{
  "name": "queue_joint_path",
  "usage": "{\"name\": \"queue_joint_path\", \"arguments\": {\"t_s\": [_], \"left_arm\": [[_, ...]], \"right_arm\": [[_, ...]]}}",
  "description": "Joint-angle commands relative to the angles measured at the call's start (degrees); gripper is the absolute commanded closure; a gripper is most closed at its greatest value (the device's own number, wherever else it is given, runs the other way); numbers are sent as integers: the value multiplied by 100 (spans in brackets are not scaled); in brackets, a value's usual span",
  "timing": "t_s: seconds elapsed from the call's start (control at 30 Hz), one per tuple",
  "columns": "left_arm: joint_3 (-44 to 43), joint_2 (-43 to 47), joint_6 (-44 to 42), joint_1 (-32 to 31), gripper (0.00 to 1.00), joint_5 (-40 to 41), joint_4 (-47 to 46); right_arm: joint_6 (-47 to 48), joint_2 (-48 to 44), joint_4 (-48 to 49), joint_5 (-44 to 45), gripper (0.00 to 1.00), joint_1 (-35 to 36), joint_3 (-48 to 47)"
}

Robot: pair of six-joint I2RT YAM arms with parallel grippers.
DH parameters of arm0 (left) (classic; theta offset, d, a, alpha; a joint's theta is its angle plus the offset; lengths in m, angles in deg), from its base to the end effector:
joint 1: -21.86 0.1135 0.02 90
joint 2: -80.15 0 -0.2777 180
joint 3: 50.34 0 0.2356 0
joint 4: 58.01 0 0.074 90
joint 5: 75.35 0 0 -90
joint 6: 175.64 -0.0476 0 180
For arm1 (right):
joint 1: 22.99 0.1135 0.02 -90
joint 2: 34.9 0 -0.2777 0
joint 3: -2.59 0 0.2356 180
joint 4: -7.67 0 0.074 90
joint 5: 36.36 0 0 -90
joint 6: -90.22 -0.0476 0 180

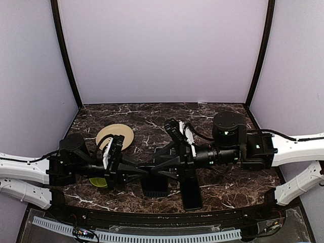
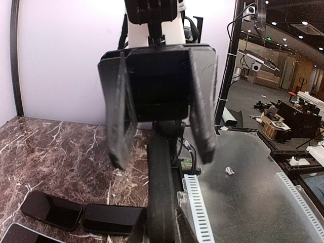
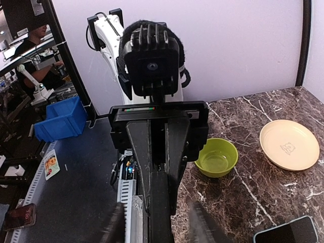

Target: Put the phone into the phone case

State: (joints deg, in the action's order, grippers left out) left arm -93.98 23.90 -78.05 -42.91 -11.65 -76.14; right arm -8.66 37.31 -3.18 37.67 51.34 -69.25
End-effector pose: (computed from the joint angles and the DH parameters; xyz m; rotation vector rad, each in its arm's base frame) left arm 0.0712 -0.2006 0.3042 1.1193 1.1995 -1.3326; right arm 0.0652 0.2810 0.3531 -1.2351 1.5092 1.2595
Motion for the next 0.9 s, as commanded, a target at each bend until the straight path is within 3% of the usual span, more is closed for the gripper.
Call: {"name": "queue_joint_path", "arguments": {"t_s": [0.0,0.2,0.23,0.33,0.5,0.53,0.57,0.63,0.73,0.8,0.87], "left_arm": [[-96,242,-177,-13,100,152,-202],[-124,278,-247,-9,100,-19,-323],[-130,263,-236,-9,100,-75,-368],[-177,217,-229,-9,100,-193,-335],[-192,248,-232,-9,97,-198,-196],[-189,269,-197,-9,90,-115,-172],[-180,322,-184,-9,75,79,-117],[-153,401,-196,-9,64,255,-34],[-146,407,-179,-9,61,389,117],[-150,362,-155,-9,68,399,171],[-153,312,-135,-9,97,349,206]], "right_arm": [[-149,-363,156,322,42,3,378],[-311,-77,357,63,46,1,500],[-323,-7,375,40,53,3,482],[-307,108,553,-37,100,-1,457],[-242,-100,838,-79,100,-14,521],[-232,-158,881,-104,100,-19,560],[-228,-217,913,-144,100,-32,598],[-240,-315,957,-198,100,-40,635],[-258,-409,970,-267,100,-41,608],[-254,-471,985,-317,100,-41,574],[-254,-496,997,-363,100,-41,551]]}}
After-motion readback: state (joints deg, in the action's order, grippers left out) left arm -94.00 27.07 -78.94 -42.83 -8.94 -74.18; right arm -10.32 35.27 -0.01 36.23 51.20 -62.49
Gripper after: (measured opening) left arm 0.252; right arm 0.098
